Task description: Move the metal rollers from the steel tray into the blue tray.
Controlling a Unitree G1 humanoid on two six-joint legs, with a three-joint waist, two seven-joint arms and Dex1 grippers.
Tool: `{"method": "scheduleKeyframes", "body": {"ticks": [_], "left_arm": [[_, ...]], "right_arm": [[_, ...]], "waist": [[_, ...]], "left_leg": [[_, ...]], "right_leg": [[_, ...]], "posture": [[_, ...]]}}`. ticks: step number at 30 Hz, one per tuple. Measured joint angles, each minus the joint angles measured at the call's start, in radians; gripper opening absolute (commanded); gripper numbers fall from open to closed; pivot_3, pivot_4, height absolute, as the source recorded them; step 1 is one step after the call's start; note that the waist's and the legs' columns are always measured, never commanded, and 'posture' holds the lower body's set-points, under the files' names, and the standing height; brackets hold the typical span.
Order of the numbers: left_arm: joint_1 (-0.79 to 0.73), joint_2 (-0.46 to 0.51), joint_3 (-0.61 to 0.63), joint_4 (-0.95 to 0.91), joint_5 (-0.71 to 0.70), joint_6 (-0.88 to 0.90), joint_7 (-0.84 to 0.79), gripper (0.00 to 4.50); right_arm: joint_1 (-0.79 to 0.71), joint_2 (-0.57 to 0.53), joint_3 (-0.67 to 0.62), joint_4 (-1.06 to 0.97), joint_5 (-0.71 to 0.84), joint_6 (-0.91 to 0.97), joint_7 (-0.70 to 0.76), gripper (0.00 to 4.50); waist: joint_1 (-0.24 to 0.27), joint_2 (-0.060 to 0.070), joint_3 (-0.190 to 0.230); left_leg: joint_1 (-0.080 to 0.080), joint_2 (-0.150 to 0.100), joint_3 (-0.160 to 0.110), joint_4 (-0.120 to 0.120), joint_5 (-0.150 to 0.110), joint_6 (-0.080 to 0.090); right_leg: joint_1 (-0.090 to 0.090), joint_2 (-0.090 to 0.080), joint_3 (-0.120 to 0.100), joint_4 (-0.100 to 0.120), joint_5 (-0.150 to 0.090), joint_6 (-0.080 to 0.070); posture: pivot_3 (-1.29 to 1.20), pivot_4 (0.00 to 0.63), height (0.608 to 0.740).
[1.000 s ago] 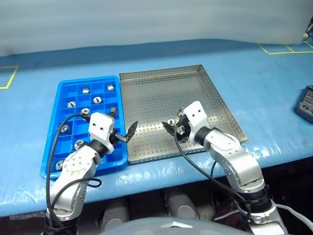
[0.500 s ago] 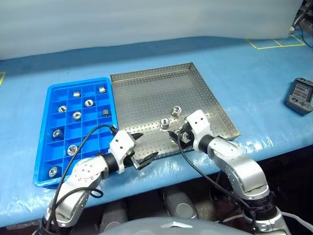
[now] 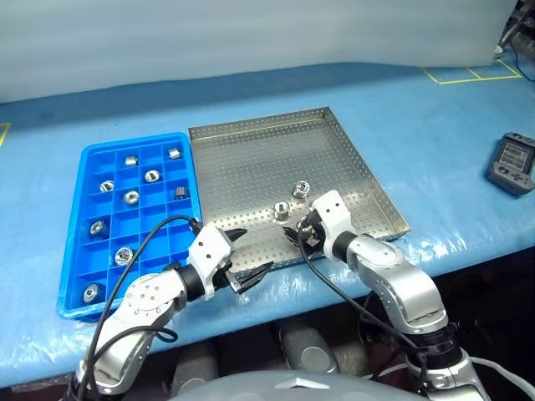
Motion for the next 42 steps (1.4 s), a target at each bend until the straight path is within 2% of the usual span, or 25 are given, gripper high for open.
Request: {"method": "scheduleKeyframes", "body": {"ticks": [5,10,13,20,27,32,37,42], "left_arm": [[0.001,0.0,0.001,0.0,0.0,-0.002,0.009,4.46],[0.007,-0.001,0.002,0.0,-0.001,-0.004,0.018,4.46],[0.007,-0.003,0.002,0.0,0.0,-0.006,0.02,4.5],[0.007,-0.005,0.001,0.0,0.0,-0.022,0.021,4.5],[0.03,-0.033,0.013,0.0,-0.001,-0.037,0.048,4.5],[0.051,-0.08,0.061,-0.001,0.0,-0.052,0.113,4.5],[0.084,-0.117,0.136,-0.025,0.009,-0.069,0.197,4.5],[0.182,-0.155,0.232,-0.107,0.034,-0.081,0.284,4.5]], "right_arm": [[-0.04,0.006,-0.028,-0.004,0.014,0.151,-0.026,4.5],[-0.059,-0.034,-0.036,-0.052,0.035,0.275,-0.022,4.5],[-0.072,-0.052,-0.032,-0.066,0.047,0.311,-0.016,3.94],[-0.099,-0.092,-0.001,-0.108,0.071,0.37,0.003,1.7],[-0.183,-0.141,0.024,-0.2,0.11,0.392,0.045,1.7],[-0.263,-0.117,0.049,-0.201,0.115,0.357,0.053,1.7],[-0.34,-0.025,0.127,-0.033,0.067,0.192,0.039,1.7],[-0.43,0.132,0.134,0.212,0.026,0.008,0.018,1.7]], "waist": [[0.013,0.0,0.0],[0.039,0.0,0.0],[0.046,0.0,0.0],[0.048,0.0,0.0],[0.047,0.001,0.0],[0.058,0.001,0.0],[0.084,0.001,0.0],[0.127,0.001,0.001]], "left_leg": [[0.0,0.0,0.0,-0.001,0.0,0.0],[0.0,0.0,-0.001,-0.003,0.0,0.0],[0.0,0.0,0.0,-0.003,0.0,0.001],[0.0,0.0,0.0,-0.002,0.0,0.001],[0.0,0.0,0.0,-0.002,0.0,0.001],[0.0,0.0,0.0,-0.002,0.0,0.001],[0.0,0.0,0.0,-0.002,0.0,0.001],[0.0,0.0,-0.001,-0.004,0.0,0.001]], "right_leg": [[0.0,0.0,0.0,0.0,0.0,0.0],[-0.001,0.0,-0.001,0.0,-0.001,0.001],[-0.001,0.0,-0.001,0.0,-0.001,0.001],[-0.001,0.0,0.0,0.0,-0.002,0.001],[-0.001,0.0,0.0,0.0,-0.001,0.001],[-0.001,0.0,0.0,0.0,-0.001,0.002],[-0.001,0.0,-0.001,0.0,0.0,0.003],[-0.001,0.0,-0.001,0.001,0.001,0.004]], "posture": [[-0.15,0.15,0.74],[-0.15,0.15,0.74],[-0.15,0.15,0.74],[-0.14,0.15,0.74],[-0.1,0.15,0.74],[-0.03,0.15,0.74],[0.07,0.15,0.74],[0.17,0.15,0.74]]}}
